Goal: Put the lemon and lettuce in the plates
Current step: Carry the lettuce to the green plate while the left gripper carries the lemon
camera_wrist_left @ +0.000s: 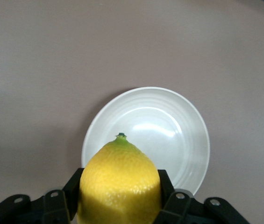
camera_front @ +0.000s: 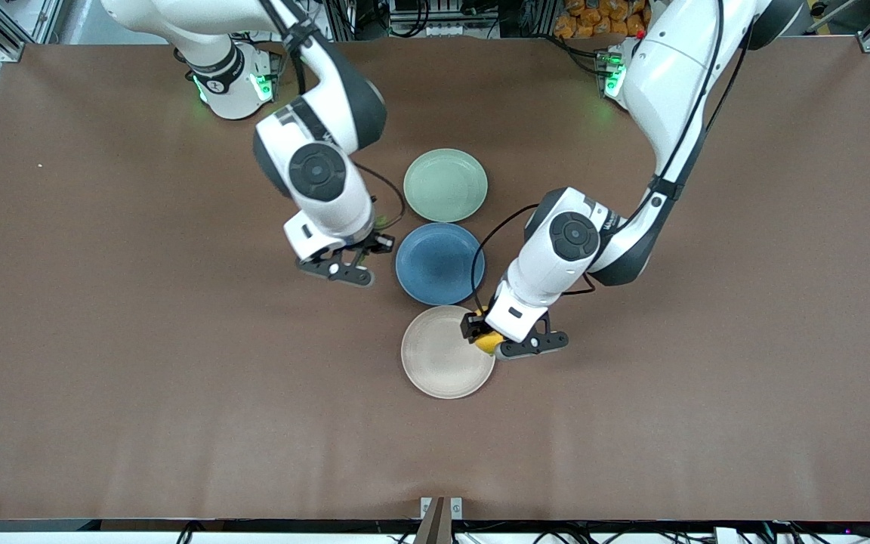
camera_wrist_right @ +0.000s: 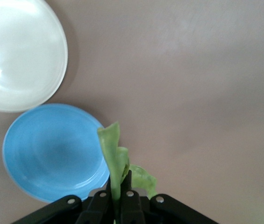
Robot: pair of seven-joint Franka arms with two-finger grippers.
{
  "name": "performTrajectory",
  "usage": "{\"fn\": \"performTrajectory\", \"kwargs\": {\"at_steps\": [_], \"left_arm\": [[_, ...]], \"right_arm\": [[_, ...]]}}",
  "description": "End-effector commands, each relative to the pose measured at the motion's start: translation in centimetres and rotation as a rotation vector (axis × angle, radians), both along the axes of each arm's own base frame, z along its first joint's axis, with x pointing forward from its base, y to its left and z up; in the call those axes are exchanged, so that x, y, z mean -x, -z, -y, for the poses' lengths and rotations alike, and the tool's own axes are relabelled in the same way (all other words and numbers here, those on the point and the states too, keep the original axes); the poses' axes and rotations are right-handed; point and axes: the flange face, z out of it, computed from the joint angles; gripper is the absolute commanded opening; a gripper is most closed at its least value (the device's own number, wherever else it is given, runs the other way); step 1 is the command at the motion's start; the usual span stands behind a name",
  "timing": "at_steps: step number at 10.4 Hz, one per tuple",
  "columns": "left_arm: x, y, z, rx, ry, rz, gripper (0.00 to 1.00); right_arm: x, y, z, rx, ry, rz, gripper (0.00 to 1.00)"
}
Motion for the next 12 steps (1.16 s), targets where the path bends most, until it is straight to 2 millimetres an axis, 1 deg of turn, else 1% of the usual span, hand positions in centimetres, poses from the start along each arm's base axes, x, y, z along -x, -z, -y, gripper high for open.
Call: {"fn": "performTrajectory", "kwargs": {"at_steps": [1,2,4,6,7,8,10,11,12], "left_arm": [[-0.8,1.2,1.9,0.059,-0.044,0.026,0.22],[-1.2,1.6,2.2,0.079,-0.057,0.043,0.22],[-1.3,2.3,3.0,0.116,-0.069,0.084,0.22],[-1.4,3.8,3.0,0.139,-0.079,0.114,0.24],[-1.3,4.4,3.2,0.145,-0.077,0.129,0.24],[-1.2,5.4,3.2,0.15,-0.079,0.136,0.24],[-1.4,6.0,3.1,0.155,-0.081,0.149,0.24],[-1.3,6.8,3.1,0.15,-0.08,0.141,0.24],[-1.4,7.2,2.9,0.144,-0.076,0.141,0.24]], "right_arm": [[3.2,-0.1,-3.1,0.017,0.048,-0.014,0.02],[4.6,0.0,-4.6,0.023,0.063,-0.013,0.02],[7.7,0.3,-7.4,0.042,0.082,-0.016,0.03],[11.0,0.7,-10.2,0.064,0.101,-0.009,0.03],[12.2,1.3,-11.1,0.078,0.109,-0.012,0.03],[13.5,2.4,-12.0,0.098,0.114,-0.016,0.03],[15.7,5.1,-13.7,0.14,0.127,-0.02,0.03],[16.2,6.3,-14.0,0.163,0.133,-0.014,0.03],[16.8,7.5,-14.3,0.181,0.136,-0.017,0.03]]}}
